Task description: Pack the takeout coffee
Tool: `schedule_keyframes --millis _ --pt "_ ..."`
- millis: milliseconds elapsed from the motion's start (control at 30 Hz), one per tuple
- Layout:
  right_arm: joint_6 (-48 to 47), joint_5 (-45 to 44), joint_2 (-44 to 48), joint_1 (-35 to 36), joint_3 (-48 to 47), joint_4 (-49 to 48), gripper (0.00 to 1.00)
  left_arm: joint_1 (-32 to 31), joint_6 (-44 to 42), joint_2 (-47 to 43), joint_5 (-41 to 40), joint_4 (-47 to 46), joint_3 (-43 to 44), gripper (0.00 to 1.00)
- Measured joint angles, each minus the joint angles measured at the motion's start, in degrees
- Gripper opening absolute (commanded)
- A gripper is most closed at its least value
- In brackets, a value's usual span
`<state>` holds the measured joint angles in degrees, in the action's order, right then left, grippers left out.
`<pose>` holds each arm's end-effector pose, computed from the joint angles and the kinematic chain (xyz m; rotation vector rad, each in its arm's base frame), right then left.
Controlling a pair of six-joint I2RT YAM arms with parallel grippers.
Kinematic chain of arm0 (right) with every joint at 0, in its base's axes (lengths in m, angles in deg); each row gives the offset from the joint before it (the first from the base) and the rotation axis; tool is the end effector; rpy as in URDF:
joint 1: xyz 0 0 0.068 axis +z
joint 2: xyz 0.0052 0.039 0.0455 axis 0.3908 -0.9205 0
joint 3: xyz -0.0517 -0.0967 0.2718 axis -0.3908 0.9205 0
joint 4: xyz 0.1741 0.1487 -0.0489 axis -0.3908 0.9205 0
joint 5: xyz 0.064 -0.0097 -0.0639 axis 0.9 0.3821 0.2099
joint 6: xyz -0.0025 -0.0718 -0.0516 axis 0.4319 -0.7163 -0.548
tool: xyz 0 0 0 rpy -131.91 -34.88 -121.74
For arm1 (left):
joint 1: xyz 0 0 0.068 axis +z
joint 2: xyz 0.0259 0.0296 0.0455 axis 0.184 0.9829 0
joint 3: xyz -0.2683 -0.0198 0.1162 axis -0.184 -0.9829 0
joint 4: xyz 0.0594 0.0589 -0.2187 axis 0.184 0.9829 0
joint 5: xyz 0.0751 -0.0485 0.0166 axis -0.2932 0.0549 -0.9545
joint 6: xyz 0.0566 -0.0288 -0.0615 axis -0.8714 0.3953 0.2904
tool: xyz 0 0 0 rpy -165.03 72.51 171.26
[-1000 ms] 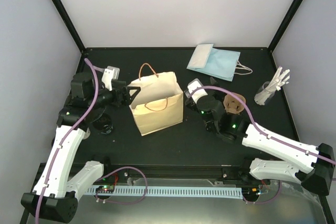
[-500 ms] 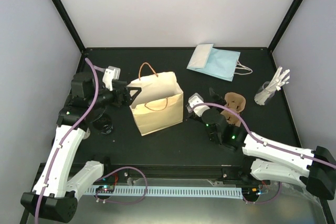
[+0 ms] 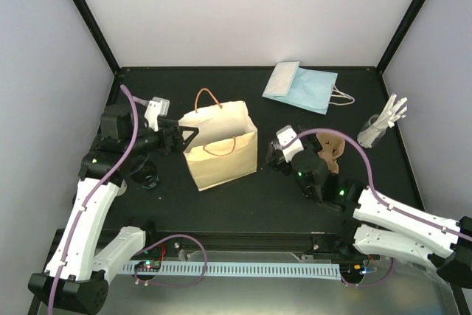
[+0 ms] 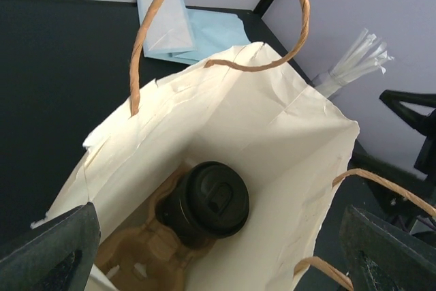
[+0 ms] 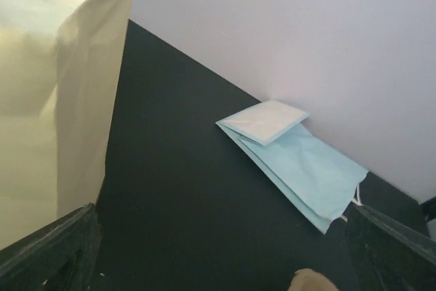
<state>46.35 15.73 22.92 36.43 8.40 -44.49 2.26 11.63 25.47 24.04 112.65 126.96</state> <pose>0.1383 0.1344 0.2946 -0.6442 1.7034 -0.0749 0.1515 -0.0702 0.3552 0.3388 2.0468 -0.8901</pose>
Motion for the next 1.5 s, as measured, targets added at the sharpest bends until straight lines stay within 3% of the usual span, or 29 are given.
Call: schedule_keyframes --millis 267,500,567,800,1133,1500 --pt "20.55 1.6 -8.85 -0.02 -25.86 24.9 0.99 0.0 3.17 -3.76 -2.03 5.09 0.31 0.99" --pt "28.7 8.68 -18.03 0.0 -40.59 39.36 0.91 0.0 7.04 -8.79 -4.74 10.01 0.31 0.99" --pt "29.83 10.88 -18.75 0.0 -41.68 41.53 0.91 0.0 8.02 -9.9 -5.25 10.82 0.13 0.99" --pt "31.69 16.22 -19.19 -0.02 -44.33 43.93 0.77 0.0 10.91 -14.82 -8.11 14.19 -2.23 0.99" --pt "34.47 20.37 -32.96 -0.76 -60.63 50.25 0.65 0.0 13.51 -20.28 -8.96 14.64 -6.56 0.99" --pt "35.91 17.59 -41.88 -4.17 -66.93 55.52 0.56 0.0 14.1 -21.11 -8.96 13.81 -8.74 0.99"
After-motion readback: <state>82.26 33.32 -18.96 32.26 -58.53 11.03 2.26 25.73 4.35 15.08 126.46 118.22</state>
